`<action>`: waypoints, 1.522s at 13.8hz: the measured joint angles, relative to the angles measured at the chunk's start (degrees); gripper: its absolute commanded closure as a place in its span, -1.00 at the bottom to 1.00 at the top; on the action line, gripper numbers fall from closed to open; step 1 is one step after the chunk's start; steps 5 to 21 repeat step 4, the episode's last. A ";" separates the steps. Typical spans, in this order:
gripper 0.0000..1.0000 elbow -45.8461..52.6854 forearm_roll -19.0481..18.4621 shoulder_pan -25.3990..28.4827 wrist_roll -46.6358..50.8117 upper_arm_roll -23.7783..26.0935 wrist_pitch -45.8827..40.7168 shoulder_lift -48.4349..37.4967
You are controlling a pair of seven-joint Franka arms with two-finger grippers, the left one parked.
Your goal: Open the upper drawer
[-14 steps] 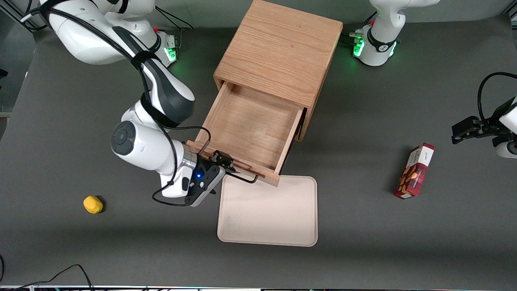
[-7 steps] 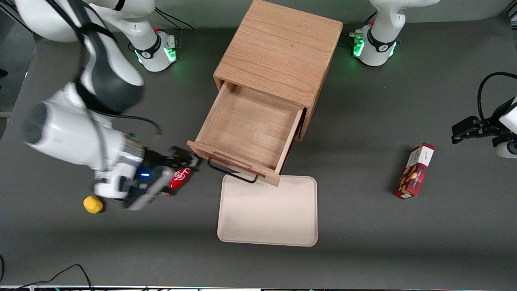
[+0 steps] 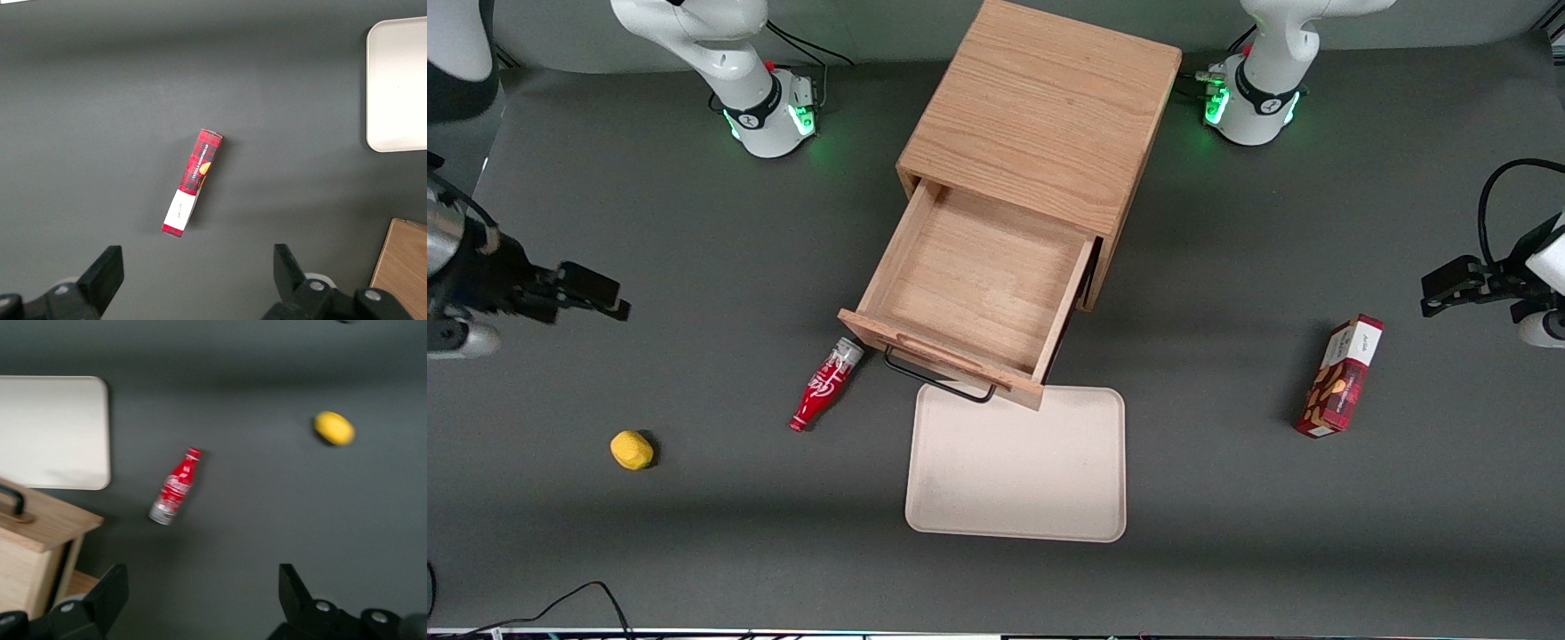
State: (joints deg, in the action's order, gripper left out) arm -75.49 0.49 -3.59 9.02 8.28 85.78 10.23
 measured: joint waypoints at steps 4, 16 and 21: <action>-1.00 -2.50 -1.27 -1.45 2.03 0.02 -1.43 -2.61; -1.00 -2.50 -1.27 -1.45 2.03 0.02 -1.43 -2.61; -1.00 -2.50 -1.27 -1.45 2.03 0.02 -1.43 -2.61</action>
